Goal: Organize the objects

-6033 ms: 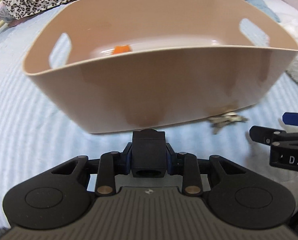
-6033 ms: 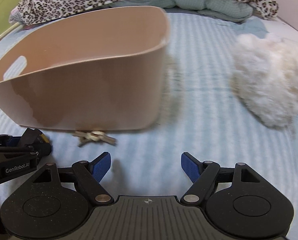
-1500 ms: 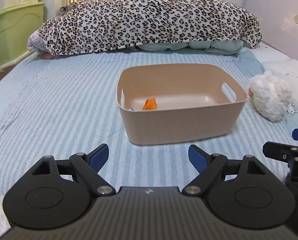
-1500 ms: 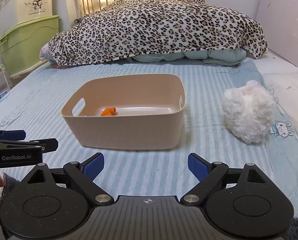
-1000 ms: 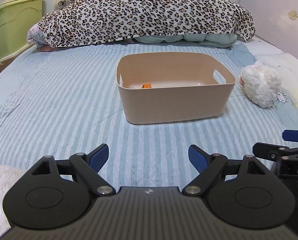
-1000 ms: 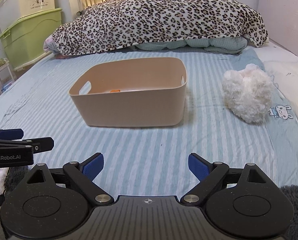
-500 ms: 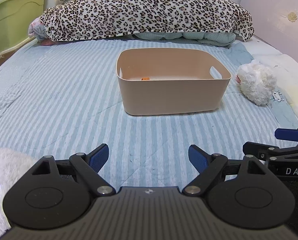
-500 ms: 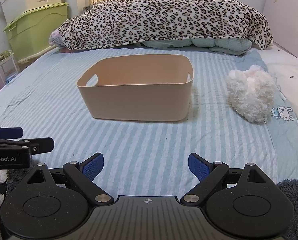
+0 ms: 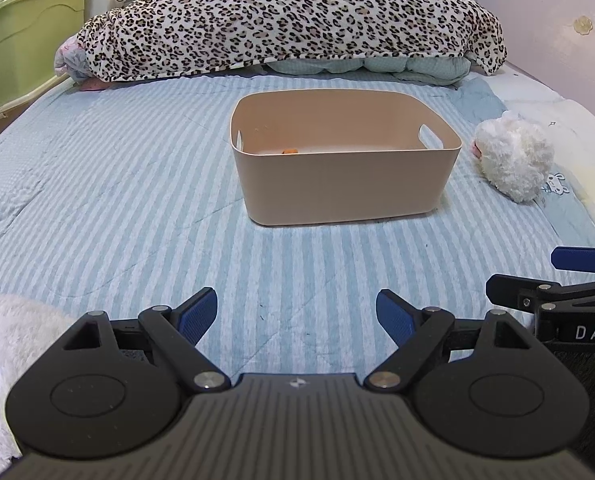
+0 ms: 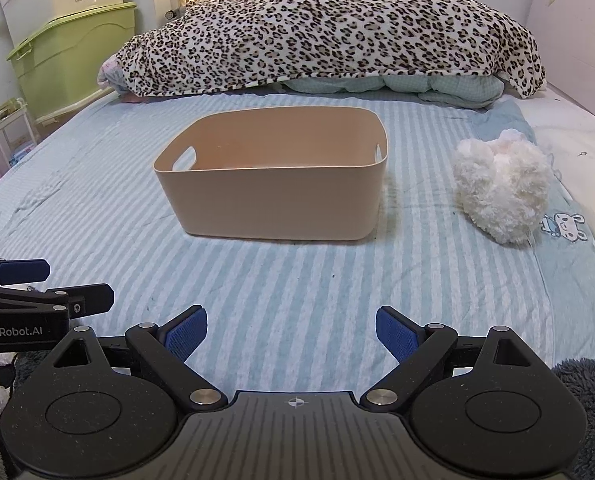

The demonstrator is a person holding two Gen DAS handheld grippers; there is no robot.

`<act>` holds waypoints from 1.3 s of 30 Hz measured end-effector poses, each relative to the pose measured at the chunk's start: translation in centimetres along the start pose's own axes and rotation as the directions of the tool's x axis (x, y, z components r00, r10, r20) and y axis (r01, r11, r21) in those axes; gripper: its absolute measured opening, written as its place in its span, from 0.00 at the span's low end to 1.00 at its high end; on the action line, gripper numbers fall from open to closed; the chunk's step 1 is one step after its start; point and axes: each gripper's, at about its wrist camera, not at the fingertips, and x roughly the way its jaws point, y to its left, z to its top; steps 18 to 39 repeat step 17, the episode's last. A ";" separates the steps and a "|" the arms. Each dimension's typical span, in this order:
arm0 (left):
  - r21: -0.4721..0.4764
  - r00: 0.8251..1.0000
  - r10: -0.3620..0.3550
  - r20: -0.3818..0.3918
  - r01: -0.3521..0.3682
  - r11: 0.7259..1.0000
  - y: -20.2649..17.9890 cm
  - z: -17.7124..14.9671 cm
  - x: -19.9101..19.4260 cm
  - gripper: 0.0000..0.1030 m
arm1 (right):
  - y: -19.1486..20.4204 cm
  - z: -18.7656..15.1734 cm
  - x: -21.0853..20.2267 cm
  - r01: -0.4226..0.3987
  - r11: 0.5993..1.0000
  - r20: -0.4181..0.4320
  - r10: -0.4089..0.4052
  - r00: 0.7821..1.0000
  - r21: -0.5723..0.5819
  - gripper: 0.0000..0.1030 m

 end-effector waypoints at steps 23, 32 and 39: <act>-0.007 1.000 0.002 -0.008 -0.002 1.000 0.0 0.1 0.3 0.85 | -0.1 0.2 0.5 0.000 1.000 -0.012 0.000 1.000 -0.007 0.90; -0.007 1.000 0.002 -0.008 -0.002 1.000 0.0 0.1 0.3 0.85 | -0.1 0.2 0.5 0.000 1.000 -0.012 0.000 1.000 -0.007 0.90; -0.007 1.000 0.002 -0.008 -0.002 1.000 0.0 0.1 0.3 0.85 | -0.1 0.2 0.5 0.000 1.000 -0.012 0.000 1.000 -0.007 0.90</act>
